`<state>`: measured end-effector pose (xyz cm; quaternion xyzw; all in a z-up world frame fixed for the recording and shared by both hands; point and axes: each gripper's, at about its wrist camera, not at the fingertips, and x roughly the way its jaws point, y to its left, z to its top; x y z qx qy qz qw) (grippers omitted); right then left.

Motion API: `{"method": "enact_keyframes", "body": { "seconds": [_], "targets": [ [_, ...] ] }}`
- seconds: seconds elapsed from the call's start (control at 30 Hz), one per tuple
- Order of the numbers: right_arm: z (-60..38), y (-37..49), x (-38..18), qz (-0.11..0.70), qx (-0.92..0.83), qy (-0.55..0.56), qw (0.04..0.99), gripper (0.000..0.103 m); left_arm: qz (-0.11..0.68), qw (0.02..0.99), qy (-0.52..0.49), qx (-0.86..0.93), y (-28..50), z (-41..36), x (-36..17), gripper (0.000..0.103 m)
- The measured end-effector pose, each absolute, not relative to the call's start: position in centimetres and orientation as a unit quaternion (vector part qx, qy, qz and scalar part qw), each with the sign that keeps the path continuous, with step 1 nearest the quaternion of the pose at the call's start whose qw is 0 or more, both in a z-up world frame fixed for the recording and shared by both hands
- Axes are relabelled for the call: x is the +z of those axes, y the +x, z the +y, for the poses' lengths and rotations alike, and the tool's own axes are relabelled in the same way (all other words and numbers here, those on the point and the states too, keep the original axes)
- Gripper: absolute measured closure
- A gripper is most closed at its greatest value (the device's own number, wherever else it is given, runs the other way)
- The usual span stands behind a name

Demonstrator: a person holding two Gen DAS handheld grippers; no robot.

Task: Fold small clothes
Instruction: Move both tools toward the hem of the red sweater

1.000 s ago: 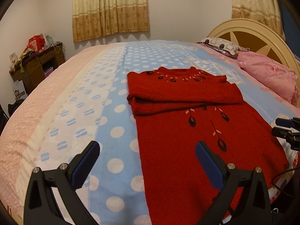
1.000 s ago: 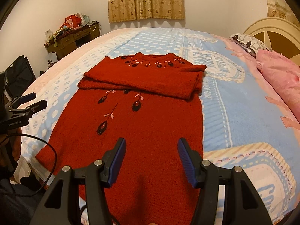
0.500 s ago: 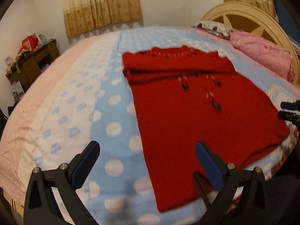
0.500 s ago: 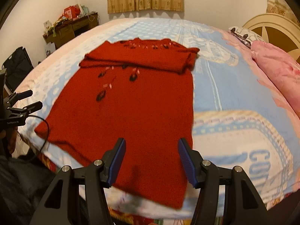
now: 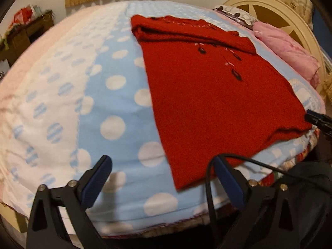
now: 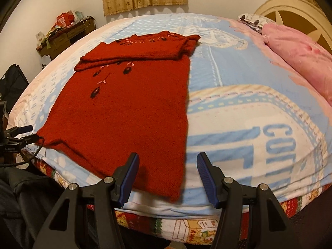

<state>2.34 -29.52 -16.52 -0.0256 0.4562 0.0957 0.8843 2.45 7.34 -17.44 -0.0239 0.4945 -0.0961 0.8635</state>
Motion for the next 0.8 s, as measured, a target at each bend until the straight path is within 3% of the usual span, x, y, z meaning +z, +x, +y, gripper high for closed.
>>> {"method": "enact_keyframes", "body": {
  "seconds": [0.23,0.47,0.53,0.63,0.8],
  "targets": [
    [-29.4,2.5,-17.0,0.457,0.097,-0.020,0.884,0.044,0.470,0.878,-0.085,-0.033,4.0,10.2,-17.3,0.008],
    [-29.6,2.6,-17.2,0.460,0.102,-0.011,0.882,0.044,0.507,0.854,-0.102,-0.059,4.2,10.0,-18.8,0.023],
    [-29.6,2.6,-17.3,0.463,0.105,-0.009,0.880,0.044,0.519,0.847,-0.074,-0.086,4.1,8.7,-19.2,0.023],
    [-29.7,2.3,-17.6,0.470,0.114,-0.003,0.875,0.044,0.520,0.841,-0.081,-0.126,3.5,7.9,-18.8,0.038],
    [-29.9,1.4,-17.6,0.471,0.120,0.003,0.874,0.044,0.524,0.838,-0.072,-0.134,2.5,7.2,-18.2,0.038]
  ]
}}
